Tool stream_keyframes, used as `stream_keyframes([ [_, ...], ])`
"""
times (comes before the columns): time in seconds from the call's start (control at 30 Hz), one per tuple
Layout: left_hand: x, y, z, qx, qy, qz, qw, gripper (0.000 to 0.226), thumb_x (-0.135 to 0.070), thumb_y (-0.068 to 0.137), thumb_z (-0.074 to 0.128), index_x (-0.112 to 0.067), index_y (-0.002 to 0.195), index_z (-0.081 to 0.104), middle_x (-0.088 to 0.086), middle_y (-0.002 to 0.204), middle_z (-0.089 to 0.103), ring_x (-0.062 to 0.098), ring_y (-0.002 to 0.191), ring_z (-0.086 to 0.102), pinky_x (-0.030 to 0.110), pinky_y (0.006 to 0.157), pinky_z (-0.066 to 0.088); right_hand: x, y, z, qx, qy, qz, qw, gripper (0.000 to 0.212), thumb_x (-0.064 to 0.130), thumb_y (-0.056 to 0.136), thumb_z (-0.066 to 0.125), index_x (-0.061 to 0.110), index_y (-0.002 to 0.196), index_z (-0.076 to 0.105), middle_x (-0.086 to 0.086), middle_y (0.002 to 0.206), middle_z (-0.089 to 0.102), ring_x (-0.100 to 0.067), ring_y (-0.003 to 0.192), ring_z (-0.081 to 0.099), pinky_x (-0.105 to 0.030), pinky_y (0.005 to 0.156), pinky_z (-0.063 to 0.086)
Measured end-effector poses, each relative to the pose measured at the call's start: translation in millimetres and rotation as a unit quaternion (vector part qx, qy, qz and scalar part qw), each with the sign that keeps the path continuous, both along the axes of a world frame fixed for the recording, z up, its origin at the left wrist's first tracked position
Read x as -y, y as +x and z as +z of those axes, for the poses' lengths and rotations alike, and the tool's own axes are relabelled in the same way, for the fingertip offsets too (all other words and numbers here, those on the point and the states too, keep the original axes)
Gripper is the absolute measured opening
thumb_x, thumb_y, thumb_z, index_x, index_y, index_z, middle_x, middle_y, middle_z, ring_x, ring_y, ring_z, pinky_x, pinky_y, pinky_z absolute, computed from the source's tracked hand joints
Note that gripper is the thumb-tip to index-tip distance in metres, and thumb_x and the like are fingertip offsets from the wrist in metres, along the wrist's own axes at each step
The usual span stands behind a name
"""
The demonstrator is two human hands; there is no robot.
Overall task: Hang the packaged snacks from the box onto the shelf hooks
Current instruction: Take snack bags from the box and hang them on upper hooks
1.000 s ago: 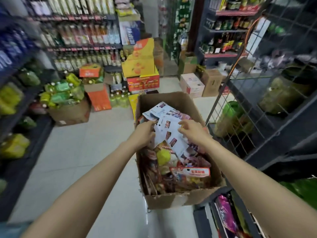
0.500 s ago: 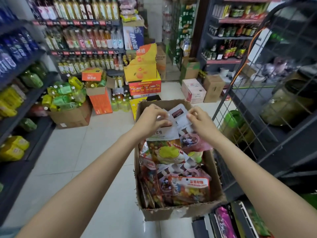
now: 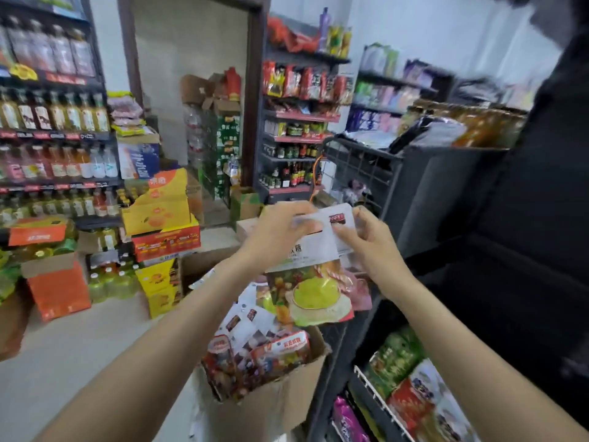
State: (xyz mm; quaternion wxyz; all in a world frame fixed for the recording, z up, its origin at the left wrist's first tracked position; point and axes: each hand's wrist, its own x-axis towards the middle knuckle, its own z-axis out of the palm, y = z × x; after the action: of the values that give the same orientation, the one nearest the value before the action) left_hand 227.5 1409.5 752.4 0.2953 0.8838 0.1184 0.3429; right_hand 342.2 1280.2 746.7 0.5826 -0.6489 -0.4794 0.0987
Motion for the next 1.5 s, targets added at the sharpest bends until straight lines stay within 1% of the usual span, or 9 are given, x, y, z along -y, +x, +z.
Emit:
stream_keyframes([
  [0.17, 81, 18, 37, 0.060, 0.015, -0.108, 0.992, 0.017, -0.025, 0.084, 0.067, -0.020, 0.068, 0.060, -0.010, 0.061, 0.053, 0.001, 0.058, 0.049, 0.013, 0.055, 0.032, 101, -24, 35, 0.006, 0.027, -0.121, 0.992, 0.025, 0.023, 0.088, 0.066, 0.001, 0.095, 0.058, -0.010, 0.087, 0.061, -0.014, 0.077, 0.058, -0.030, 0.067, 0.046],
  [0.37, 224, 35, 76, 0.083, 0.019, -0.246, 0.966, 0.008, -0.022, 0.084, 0.066, -0.022, 0.079, 0.059, -0.010, 0.074, 0.060, -0.003, 0.065, 0.052, 0.012, 0.057, 0.035, 250, -49, 65, -0.001, 0.059, -0.303, 0.951, 0.024, 0.006, 0.078, 0.075, 0.000, 0.094, 0.058, -0.014, 0.090, 0.069, -0.025, 0.081, 0.070, -0.043, 0.072, 0.058],
  [0.57, 353, 50, 90, 0.052, -0.178, -0.290, 0.939, 0.062, -0.036, 0.075, 0.076, -0.017, 0.124, 0.042, -0.004, 0.102, 0.054, 0.011, 0.091, 0.054, 0.022, 0.068, 0.041, 390, -80, 83, -0.011, 0.160, -0.456, 0.875, 0.015, 0.001, 0.080, 0.071, 0.005, 0.091, 0.062, -0.011, 0.090, 0.071, -0.024, 0.084, 0.070, -0.044, 0.076, 0.058],
  [0.67, 423, 50, 96, 0.027, -0.225, -0.342, 0.912, 0.041, -0.043, 0.074, 0.076, -0.014, 0.099, 0.061, -0.001, 0.092, 0.059, 0.013, 0.083, 0.056, 0.025, 0.060, 0.039, 455, -94, 93, 0.015, 0.168, -0.517, 0.839, 0.014, 0.011, 0.081, 0.072, 0.008, 0.092, 0.064, -0.008, 0.090, 0.070, -0.021, 0.083, 0.067, -0.034, 0.075, 0.056],
  [0.77, 486, 42, 106, 0.064, -0.238, -0.377, 0.893, 0.033, -0.042, 0.065, 0.079, -0.018, 0.063, 0.056, -0.004, 0.067, 0.055, 0.011, 0.062, 0.051, 0.027, 0.054, 0.035, 516, -99, 98, 0.028, 0.174, -0.556, 0.812, 0.012, 0.022, 0.090, 0.063, 0.010, 0.091, 0.064, -0.002, 0.087, 0.068, -0.016, 0.081, 0.063, -0.031, 0.074, 0.051],
  [0.93, 569, 41, 115, 0.088, -0.219, -0.355, 0.904, 0.026, -0.030, 0.074, 0.077, -0.013, 0.067, 0.059, -0.002, 0.067, 0.058, 0.011, 0.061, 0.052, 0.023, 0.053, 0.035, 601, -94, 108, 0.051, 0.182, -0.584, 0.789, 0.019, 0.017, 0.096, 0.051, 0.029, 0.098, 0.065, 0.002, 0.107, 0.069, -0.019, 0.101, 0.064, -0.045, 0.090, 0.052],
  [1.03, 600, 46, 122, 0.103, -0.214, -0.329, 0.914, 0.018, -0.027, 0.075, 0.077, -0.014, 0.073, 0.064, -0.005, 0.067, 0.060, 0.007, 0.062, 0.054, 0.016, 0.049, 0.037, 643, -88, 116, 0.098, 0.171, -0.585, 0.787, 0.041, 0.014, 0.096, 0.050, 0.039, 0.127, 0.055, 0.006, 0.128, 0.061, -0.004, 0.092, 0.056, -0.026, 0.077, 0.049],
  [1.2, 624, 57, 136, 0.145, -0.192, -0.286, 0.928, 0.013, -0.022, 0.078, 0.072, -0.014, 0.075, 0.063, -0.005, 0.070, 0.058, 0.004, 0.063, 0.051, 0.018, 0.052, 0.036, 681, -66, 127, 0.135, 0.097, -0.606, 0.778, 0.026, 0.009, 0.097, 0.049, 0.015, 0.112, 0.068, 0.001, 0.119, 0.066, -0.006, 0.112, 0.056, 0.003, 0.079, 0.036],
  [1.5, 635, 79, 159, 0.189, -0.065, -0.231, 0.952, 0.014, -0.024, 0.081, 0.069, -0.011, 0.080, 0.064, -0.001, 0.075, 0.061, 0.009, 0.067, 0.054, 0.018, 0.055, 0.036, 695, -30, 155, 0.201, 0.125, -0.629, 0.741, 0.026, 0.011, 0.098, 0.047, 0.012, 0.115, 0.068, 0.003, 0.108, 0.068, 0.006, 0.086, 0.056, 0.004, 0.067, 0.038],
])
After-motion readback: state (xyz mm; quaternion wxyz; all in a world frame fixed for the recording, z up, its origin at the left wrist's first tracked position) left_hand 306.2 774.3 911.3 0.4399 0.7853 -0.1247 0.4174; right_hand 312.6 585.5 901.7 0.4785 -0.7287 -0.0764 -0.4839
